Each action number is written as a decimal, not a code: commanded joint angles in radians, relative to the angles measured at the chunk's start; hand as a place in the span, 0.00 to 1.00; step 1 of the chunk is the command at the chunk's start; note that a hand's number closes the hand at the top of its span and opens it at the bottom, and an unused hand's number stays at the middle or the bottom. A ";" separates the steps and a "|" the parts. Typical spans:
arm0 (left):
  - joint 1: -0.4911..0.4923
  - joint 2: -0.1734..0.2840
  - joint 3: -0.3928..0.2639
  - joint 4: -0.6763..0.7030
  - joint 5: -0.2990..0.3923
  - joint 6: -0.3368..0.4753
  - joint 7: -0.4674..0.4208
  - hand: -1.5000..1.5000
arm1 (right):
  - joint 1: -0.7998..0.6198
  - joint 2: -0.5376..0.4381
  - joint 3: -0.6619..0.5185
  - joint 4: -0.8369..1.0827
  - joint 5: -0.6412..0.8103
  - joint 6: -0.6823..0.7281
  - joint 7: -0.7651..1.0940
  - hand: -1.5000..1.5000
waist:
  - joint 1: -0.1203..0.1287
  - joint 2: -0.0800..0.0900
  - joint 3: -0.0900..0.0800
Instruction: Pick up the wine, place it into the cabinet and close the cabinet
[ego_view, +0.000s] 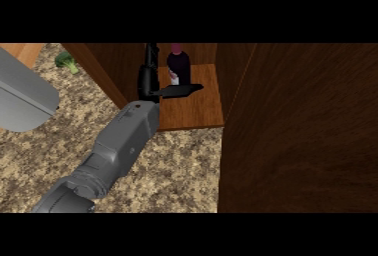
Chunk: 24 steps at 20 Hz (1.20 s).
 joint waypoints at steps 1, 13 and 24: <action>0.046 0.002 0.006 0.006 0.030 -0.030 -0.011 0.00 | -0.022 -0.003 -0.019 -0.007 -0.018 -0.008 0.009 0.00 | 0.016 -0.004 -0.002; 0.130 0.002 -0.071 -0.059 0.159 -0.123 -0.041 0.00 | 0.042 -0.006 0.010 -0.110 -0.028 -0.022 0.056 0.00 | 0.016 -0.017 -0.002; 0.320 0.002 -0.445 -0.413 0.384 0.084 0.054 0.00 | 0.043 -0.018 -0.008 -0.131 -0.034 -0.034 0.083 0.00 | 0.021 -0.026 -0.001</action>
